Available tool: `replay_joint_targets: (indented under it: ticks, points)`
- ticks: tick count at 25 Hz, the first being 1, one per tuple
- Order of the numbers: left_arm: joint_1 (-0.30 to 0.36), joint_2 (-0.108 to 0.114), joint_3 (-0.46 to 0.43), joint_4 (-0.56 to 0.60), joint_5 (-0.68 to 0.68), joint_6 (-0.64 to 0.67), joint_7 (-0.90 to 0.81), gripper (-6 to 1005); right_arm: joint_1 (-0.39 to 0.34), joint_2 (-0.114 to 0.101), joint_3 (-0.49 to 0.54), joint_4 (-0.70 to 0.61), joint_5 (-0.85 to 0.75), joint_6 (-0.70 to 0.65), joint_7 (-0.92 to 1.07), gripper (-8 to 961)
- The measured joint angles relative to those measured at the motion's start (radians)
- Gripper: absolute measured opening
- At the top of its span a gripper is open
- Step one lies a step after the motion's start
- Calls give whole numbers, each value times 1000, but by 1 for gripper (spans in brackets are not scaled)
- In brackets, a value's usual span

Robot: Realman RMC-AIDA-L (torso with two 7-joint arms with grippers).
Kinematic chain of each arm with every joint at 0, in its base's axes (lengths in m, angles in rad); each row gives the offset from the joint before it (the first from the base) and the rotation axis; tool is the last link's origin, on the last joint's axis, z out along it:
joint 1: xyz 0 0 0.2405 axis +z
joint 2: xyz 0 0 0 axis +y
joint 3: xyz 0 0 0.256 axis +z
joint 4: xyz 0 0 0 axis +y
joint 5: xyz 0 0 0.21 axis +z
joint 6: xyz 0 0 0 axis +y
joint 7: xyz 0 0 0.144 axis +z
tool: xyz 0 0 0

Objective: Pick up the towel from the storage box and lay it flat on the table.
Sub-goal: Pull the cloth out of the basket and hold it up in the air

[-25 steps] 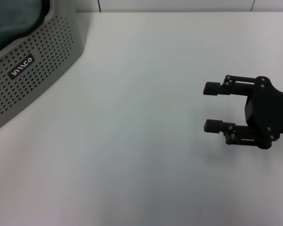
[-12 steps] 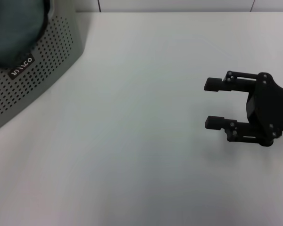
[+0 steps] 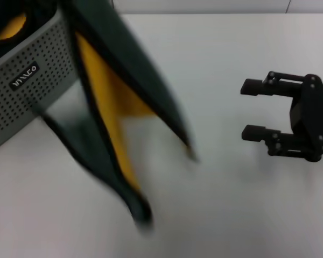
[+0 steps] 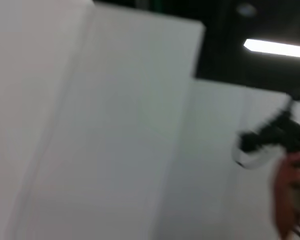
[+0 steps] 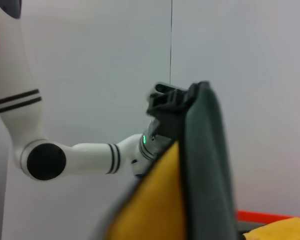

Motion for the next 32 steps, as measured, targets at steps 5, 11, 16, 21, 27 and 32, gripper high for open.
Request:
replay_joint_targets:
  ticks: [5,11,16,21,27,32]
  points:
    - [-74,-2,117,43,56,1,-56,13,-10,-7,4,0,15,-17,0,636]
    - [-112,-29,99,38,144,-3,-64,13,-26,-11,13,-2,25,-50,-3,636]
    - [-98,-94,-34,-23,56,-22,-25,13,-35,-2,14,-2,30,-55,-40,635]
    - [-92,-84,-45,-100,47,-28,-12,12,-36,2,14,1,30,-54,-54,635]
    - [-121,-45,64,-21,203,-21,-82,12,-35,2,21,5,38,-45,-62,634]
    - [-159,-37,128,92,365,-19,-161,13,-36,0,28,7,38,-38,-64,634]
